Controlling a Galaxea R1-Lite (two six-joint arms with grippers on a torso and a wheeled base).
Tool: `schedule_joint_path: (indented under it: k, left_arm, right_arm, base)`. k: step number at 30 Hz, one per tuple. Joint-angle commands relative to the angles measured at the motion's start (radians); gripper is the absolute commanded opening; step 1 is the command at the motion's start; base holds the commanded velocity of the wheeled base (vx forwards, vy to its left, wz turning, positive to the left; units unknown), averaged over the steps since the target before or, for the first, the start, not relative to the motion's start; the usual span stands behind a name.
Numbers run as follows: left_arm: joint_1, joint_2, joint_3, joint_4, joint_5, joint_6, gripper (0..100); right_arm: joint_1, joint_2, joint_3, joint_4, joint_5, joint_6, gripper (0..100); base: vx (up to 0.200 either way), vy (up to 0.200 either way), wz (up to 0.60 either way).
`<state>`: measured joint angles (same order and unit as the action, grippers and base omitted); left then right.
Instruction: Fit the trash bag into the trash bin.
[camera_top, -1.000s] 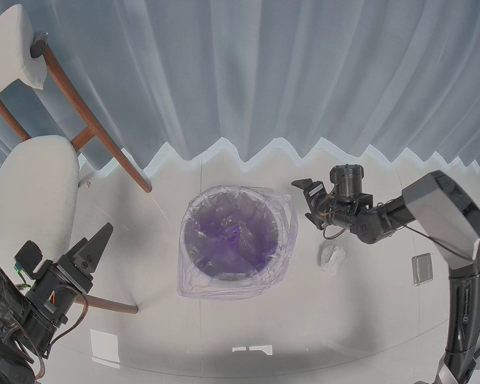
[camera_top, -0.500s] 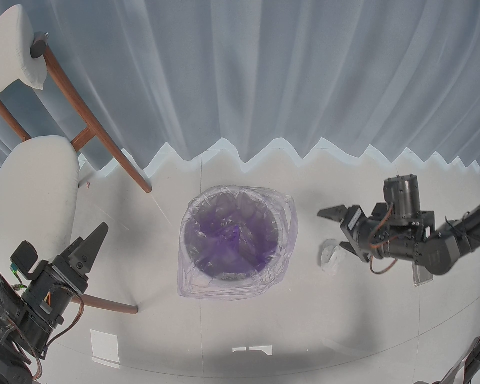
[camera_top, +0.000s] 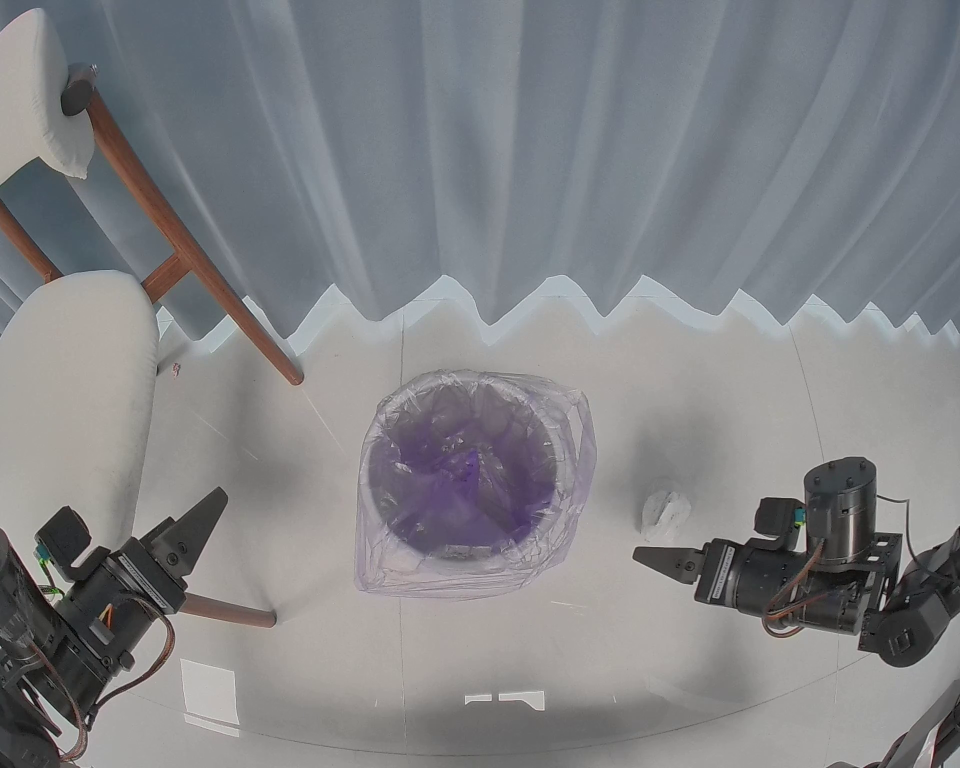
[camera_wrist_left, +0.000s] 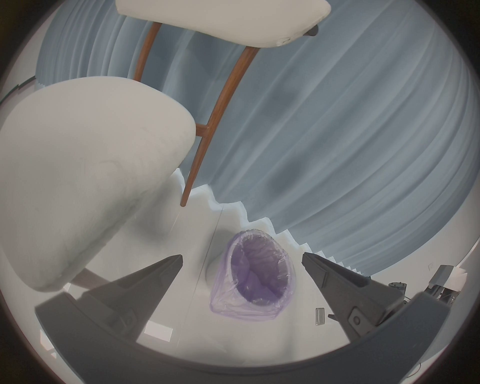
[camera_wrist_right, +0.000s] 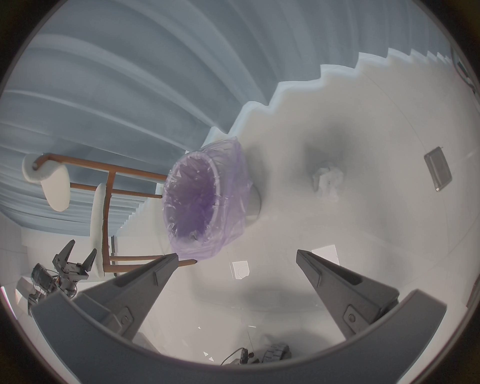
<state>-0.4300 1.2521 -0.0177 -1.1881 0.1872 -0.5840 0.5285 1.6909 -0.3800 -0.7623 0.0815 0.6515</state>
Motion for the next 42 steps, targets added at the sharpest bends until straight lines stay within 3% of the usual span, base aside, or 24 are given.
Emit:
schedule_joint_path:
  k: [1, 6, 15, 22, 34, 42]
  left_arm:
    - [-0.001, -0.003, 0.018, 0.053, 0.0, -0.039, 100]
    - [-0.006, -0.008, 0.018, 0.062, 0.001, -0.037, 100]
    - [-0.004, -0.003, 0.018, 0.065, 0.032, -0.037, 100]
    - [-0.004, -0.005, 0.018, 0.065, 0.058, -0.043, 100]
    - [-0.004, -0.002, 0.018, 0.079, 0.063, -0.042, 100]
    - [-0.003, -0.002, 0.018, 0.082, 0.084, -0.043, 100]
  right_arm:
    - [0.067, 0.25, -0.096, -0.17, -0.063, -0.006, 100]
    - [0.087, 0.4, -0.185, -0.235, -0.103, -0.004, 100]
    - [-0.041, 0.533, -0.413, -0.239, -0.112, -0.001, 100]
    - [-0.108, 0.552, -0.413, -0.25, -0.111, 0.013, 100]
    - [-0.094, 0.604, -0.416, -0.255, -0.108, 0.013, 100]
    - [-0.11, 0.725, -0.433, -0.342, -0.111, 0.005, 100]
  base:
    - [0.0, 0.0, 0.0]
    - [0.0, 0.0, 0.0]
    - [0.0, 0.0, 0.0]
    - [0.0, 0.0, 0.0]
    - [0.0, 0.0, 0.0]
    - [0.0, 0.0, 0.0]
